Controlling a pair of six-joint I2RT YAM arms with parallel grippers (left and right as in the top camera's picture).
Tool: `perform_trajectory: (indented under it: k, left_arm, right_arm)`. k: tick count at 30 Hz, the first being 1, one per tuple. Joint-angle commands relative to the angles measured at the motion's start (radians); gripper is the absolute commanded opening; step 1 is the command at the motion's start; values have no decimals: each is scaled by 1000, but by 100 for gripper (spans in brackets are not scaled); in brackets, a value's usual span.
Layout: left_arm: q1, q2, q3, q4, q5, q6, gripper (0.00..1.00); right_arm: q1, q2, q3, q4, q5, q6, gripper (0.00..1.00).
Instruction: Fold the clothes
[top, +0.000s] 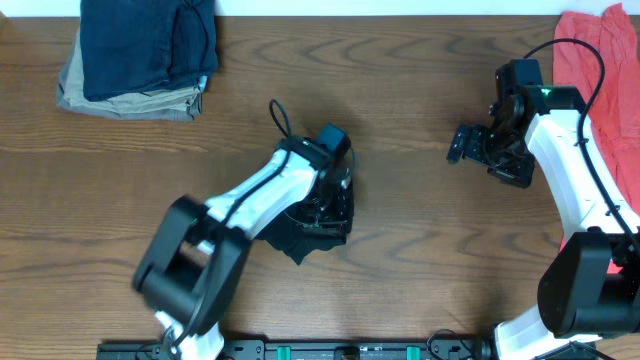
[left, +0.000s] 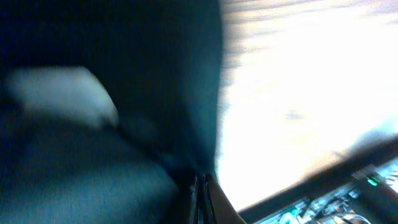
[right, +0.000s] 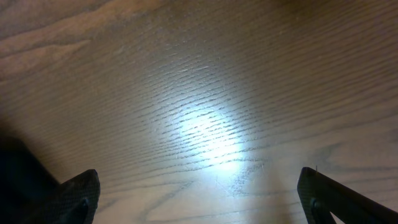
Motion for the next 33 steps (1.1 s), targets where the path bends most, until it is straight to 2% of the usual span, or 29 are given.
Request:
perform_trajectory:
  k: [1,5,6,9,15,20,24,29,33]
  left_arm:
    - [8,-142,41,-6,16,21,7]
    - [49,-251,41,-8,-56,21,17]
    - [66,-270,41,-11,-101,20,24]
    - [129,-288,41,-13,-194,16,27]
    - [256,-237,32,-5,-185,17,31]
    - [266,-116,26,49,5,62,31]
    - [245,19,25,109,84,63,31]
    - [219,167,25,203,316,124,31]
    - [206,243,25,239,343,123,31]
  right_arm:
    - [0,-8,5,0,6,-10,99]
    - [0,-8,5,-1,6,-10,99]
    - [0,-8,5,0,6,-10,99]
    - [0,-8,5,-1,6,-10,99]
    - [0,-8,5,-1,6,-10,99]
    - [0,-8,5,0,6,-10,99]
    - [0,-8,5,0,6,-10,99]
    - [0,-8,5,-1,6,-10,99]
    - [0,-8,5,-1,6,-10,99]
